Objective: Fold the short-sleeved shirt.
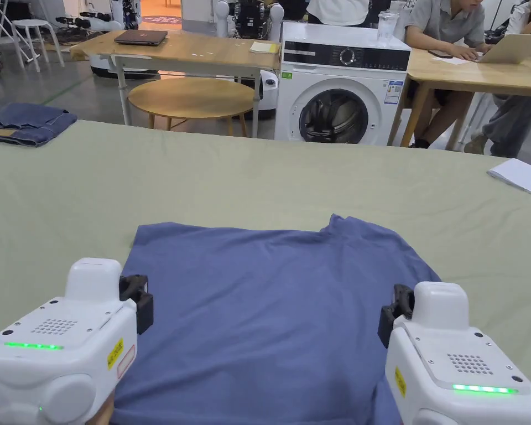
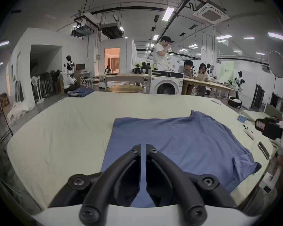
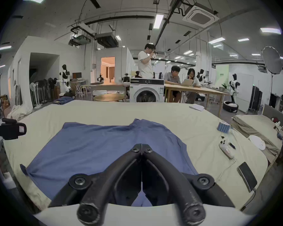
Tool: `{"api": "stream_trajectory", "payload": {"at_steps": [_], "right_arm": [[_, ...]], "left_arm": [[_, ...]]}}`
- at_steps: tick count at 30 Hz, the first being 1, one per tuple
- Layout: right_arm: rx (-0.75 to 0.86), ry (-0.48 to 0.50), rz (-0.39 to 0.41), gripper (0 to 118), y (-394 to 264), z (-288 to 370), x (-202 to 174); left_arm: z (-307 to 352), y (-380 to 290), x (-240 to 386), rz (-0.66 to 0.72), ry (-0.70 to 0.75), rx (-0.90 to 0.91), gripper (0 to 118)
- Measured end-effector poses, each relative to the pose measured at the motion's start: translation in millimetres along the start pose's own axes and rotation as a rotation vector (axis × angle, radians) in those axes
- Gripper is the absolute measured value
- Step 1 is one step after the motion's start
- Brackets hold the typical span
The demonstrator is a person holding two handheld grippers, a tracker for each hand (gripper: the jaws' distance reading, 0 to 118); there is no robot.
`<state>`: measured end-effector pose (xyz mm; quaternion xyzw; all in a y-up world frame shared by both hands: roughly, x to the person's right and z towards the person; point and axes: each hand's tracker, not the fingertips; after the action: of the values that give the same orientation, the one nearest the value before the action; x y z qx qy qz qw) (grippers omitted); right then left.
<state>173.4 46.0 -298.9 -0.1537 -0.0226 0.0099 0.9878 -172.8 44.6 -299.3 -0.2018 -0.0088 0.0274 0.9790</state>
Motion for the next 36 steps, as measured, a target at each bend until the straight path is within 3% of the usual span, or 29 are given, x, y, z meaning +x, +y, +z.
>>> {"api": "stream_trajectory", "payload": {"at_steps": [5,10,16,17,20,23,27,33,34,35,36], "right_arm": [[-0.031,0.037,-0.012,0,-3.3,0.1,-0.8],[-0.089,0.043,-0.006,0,-17.3,-1.1,5.4],[-0.171,0.053,-0.004,0,-38.4,-9.1,9.7],[-0.180,0.057,-0.008,0,-41.3,-10.5,11.0],[-0.204,0.058,0.002,0,-47.9,-12.1,10.5],[-0.224,0.059,0.007,0,-52.4,-12.3,12.3],[-0.237,0.053,0.010,0,-57.8,-9.4,16.6],[-0.274,0.046,-0.001,0,-67.7,-8.4,21.1],[-0.276,0.048,-0.005,0,-68.2,-8.5,21.6],[-0.283,0.047,-0.006,0,-68.0,-8.6,21.7],[-0.290,0.046,-0.004,0,-67.6,-8.9,22.0]], "left_arm": [[1.6,0.4,-11.2,-0.005,-0.011,-0.071,0],[0.7,-5.3,-49.8,0.008,-0.011,-0.318,0],[-4.9,-20.0,-96.0,0.060,0.044,-0.488,0],[-8.4,-23.3,-102.9,0.085,0.038,-0.520,5],[-20.4,-35.3,-114.6,0.157,0.031,-0.613,43],[-28.4,-52.7,-118.7,0.187,0.049,-0.684,55],[-26.5,-77.2,-115.5,0.182,0.113,-0.805,56],[-21.3,-77.7,-96.6,0.125,0.142,-0.752,56],[-25.2,-81.0,-93.9,0.094,0.159,-0.752,52],[-30.2,-83.9,-93.5,0.038,0.159,-0.757,37],[-30.8,-83.9,-87.3,-0.015,0.148,-0.756,37]]}}
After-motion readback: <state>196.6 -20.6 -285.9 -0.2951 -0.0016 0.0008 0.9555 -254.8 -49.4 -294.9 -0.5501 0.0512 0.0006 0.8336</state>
